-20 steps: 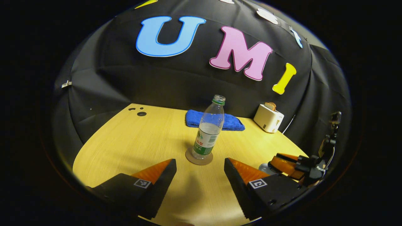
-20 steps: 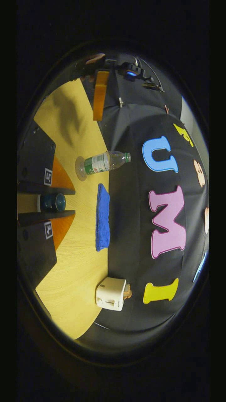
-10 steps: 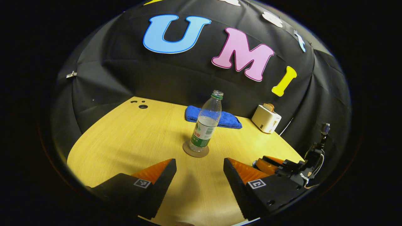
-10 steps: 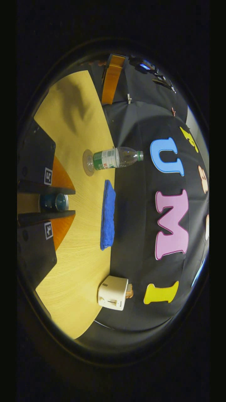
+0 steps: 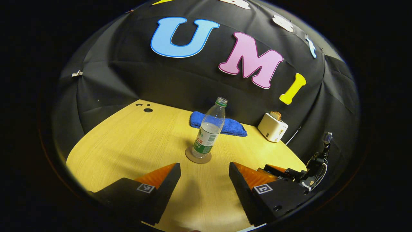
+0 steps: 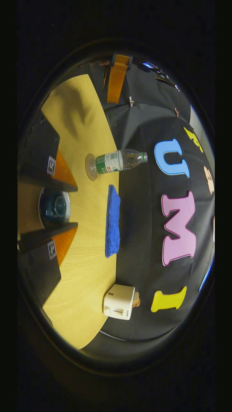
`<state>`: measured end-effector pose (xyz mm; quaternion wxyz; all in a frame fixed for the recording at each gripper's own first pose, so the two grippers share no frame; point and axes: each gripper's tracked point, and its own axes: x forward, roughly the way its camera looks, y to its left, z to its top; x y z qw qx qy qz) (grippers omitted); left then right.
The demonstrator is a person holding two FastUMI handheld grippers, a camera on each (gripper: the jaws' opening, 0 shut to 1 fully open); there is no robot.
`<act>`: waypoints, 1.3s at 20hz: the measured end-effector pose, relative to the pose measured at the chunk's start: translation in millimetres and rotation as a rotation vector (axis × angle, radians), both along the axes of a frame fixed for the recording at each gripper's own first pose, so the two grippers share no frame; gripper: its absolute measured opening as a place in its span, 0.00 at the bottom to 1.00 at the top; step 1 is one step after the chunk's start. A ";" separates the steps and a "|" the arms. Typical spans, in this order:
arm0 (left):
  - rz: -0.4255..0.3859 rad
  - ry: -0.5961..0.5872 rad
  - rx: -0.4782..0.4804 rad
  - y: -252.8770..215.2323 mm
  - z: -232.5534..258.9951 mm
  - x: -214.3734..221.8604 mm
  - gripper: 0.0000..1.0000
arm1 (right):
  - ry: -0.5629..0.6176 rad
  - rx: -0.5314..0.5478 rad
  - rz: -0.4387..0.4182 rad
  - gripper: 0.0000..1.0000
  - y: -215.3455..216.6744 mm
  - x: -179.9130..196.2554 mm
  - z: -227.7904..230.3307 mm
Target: Open the teacup lid with one hand, grasp the water bottle and pour water into the teacup with the other hand; after pouring, place the water bottle on the coaster and then close the teacup lid.
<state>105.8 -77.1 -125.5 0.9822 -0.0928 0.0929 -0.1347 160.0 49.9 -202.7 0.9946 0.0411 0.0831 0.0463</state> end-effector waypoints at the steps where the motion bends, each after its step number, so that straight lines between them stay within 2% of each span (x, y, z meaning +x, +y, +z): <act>1: 0.001 -0.002 0.003 -2.0 2.3 -2.2 0.95 | -0.010 0.002 -0.004 0.70 -1.9 -1.7 5.9; 3: 0.013 -0.012 0.008 -4.9 11.4 -6.1 0.95 | -0.026 0.000 -0.013 1.00 -8.9 -8.4 27.4; 7: 0.091 -0.091 0.058 -5.3 55.6 -17.2 0.96 | 0.006 -0.018 -0.050 1.00 -33.9 -35.4 65.6; 10: 0.145 -0.132 0.068 -9.2 95.9 -34.1 0.96 | 0.034 -0.029 -0.117 1.00 -61.2 -65.8 97.8; 12: 0.161 -0.153 0.093 -15.5 117.5 -46.5 0.96 | 0.037 -0.035 -0.172 1.00 -79.7 -87.6 122.3; 15: 0.158 -0.122 0.144 -24.6 120.3 -67.2 0.96 | 0.017 0.005 -0.189 1.00 -85.4 -109.0 156.3; 18: 0.156 -0.119 0.142 -38.9 128.2 -90.7 0.96 | -0.070 -0.061 -0.222 1.00 -97.2 -133.0 193.4; 20: 0.173 -0.115 0.224 -38.0 122.0 -104.4 0.95 | -0.077 -0.083 -0.227 1.00 -92.4 -151.5 196.0; 24: 0.203 -0.137 0.176 -42.7 128.0 -134.6 0.95 | -0.046 -0.035 -0.226 1.00 -66.6 -177.7 200.9; 26: 0.227 -0.166 0.197 -30.6 128.7 -140.8 0.95 | -0.055 -0.043 -0.240 1.00 -57.2 -179.9 207.2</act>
